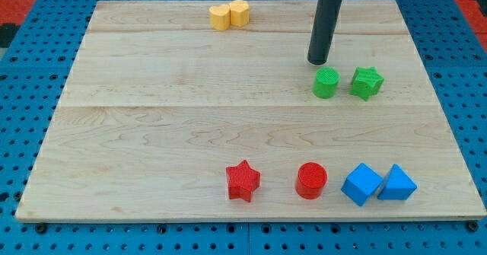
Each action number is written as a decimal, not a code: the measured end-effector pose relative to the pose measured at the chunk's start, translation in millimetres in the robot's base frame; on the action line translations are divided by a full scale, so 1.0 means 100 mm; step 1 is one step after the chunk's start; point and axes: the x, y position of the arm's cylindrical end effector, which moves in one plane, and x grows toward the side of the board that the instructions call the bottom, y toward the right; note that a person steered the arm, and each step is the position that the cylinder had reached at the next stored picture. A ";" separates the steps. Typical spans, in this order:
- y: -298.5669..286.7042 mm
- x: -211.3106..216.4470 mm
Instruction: Move green circle closer to the green star
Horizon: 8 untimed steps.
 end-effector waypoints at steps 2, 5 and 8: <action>-0.64 0.42; 0.21 0.66; 0.55 0.79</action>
